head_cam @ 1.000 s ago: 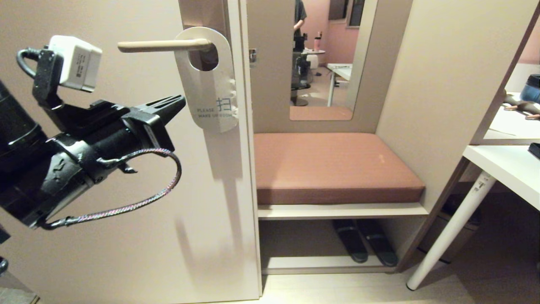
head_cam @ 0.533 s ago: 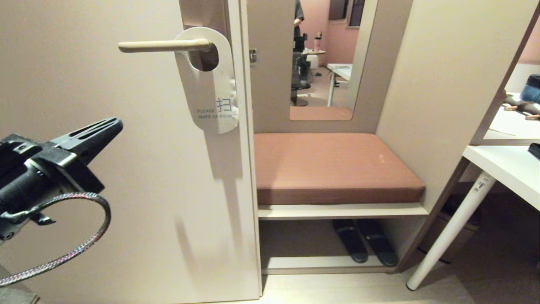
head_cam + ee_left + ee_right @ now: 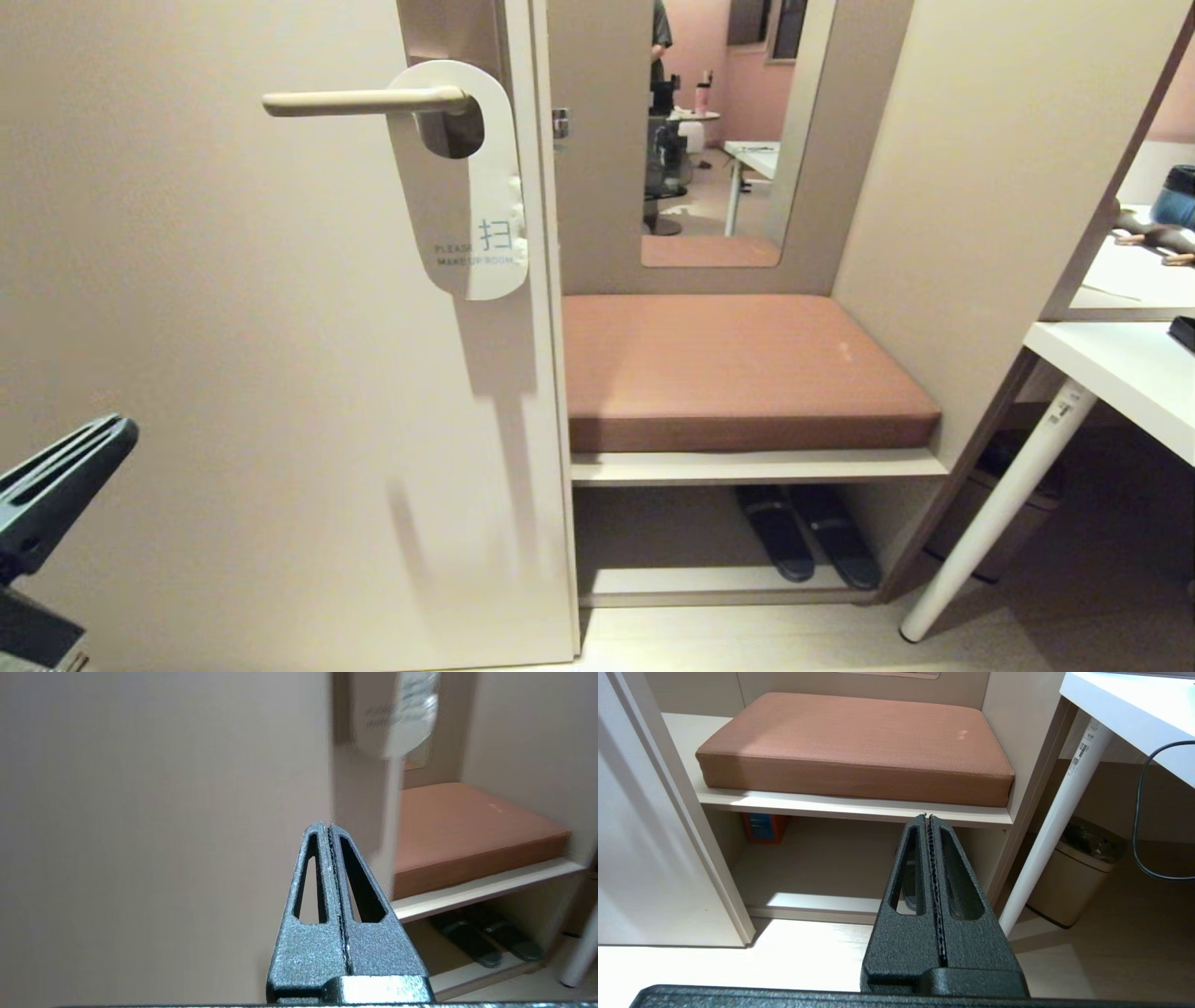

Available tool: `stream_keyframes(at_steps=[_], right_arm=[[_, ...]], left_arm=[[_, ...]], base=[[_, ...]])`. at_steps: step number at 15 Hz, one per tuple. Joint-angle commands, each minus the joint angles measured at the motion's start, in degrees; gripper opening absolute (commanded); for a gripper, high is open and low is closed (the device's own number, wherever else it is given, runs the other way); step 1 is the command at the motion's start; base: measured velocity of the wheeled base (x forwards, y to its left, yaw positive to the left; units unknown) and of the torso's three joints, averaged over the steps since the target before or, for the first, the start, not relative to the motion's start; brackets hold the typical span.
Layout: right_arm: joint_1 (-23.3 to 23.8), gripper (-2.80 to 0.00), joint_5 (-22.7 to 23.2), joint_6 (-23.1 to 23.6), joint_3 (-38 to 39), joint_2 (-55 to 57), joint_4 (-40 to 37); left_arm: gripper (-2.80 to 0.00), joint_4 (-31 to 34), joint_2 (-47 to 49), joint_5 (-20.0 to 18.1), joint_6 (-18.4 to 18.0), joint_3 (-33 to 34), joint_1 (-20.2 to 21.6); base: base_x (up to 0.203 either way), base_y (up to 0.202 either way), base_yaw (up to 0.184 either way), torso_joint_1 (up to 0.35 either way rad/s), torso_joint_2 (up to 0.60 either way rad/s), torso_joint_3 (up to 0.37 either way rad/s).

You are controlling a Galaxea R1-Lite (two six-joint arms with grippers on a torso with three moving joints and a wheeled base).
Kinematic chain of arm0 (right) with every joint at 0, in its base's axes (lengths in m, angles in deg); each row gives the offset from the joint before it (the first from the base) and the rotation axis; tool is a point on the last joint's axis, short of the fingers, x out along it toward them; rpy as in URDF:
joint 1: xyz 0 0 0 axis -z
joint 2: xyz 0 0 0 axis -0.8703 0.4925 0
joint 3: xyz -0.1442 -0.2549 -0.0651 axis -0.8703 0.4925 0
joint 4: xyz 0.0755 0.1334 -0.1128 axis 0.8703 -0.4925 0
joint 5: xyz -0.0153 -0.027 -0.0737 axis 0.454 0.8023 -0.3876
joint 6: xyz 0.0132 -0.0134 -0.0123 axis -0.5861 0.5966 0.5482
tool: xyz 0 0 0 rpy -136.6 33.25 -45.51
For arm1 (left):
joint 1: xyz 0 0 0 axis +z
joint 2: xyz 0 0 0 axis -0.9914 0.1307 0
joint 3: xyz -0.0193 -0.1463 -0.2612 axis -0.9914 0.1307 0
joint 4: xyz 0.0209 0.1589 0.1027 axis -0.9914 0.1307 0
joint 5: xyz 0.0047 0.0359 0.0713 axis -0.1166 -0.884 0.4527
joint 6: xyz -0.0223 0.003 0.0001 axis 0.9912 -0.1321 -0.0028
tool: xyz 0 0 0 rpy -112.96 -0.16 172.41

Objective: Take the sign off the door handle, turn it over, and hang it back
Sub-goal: Take down the sign

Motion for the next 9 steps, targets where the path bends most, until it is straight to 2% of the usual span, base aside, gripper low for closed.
stream_keyframes(at_steps=[1,3,9], right_arm=[[0.0,-2.8,0.01,0.02,0.0,0.0,0.02],[0.0,-2.8,0.02,0.02,0.0,0.0,0.02],[0.0,-2.8,0.02,0.02,0.0,0.0,0.02]], left_arm=[[-2.8,-0.12,-7.75,-0.2,0.02,4.75,3.2],[-2.8,2.8,-13.31,-0.66,0.24,7.19,6.12],[-2.8,30.78,-32.1,-3.62,1.41,7.96,12.55]], base=[[0.0,0.0,0.0,0.0,0.0,0.0],[0.0,0.0,0.0,0.0,0.0,0.0],[0.0,0.0,0.0,0.0,0.0,0.0]])
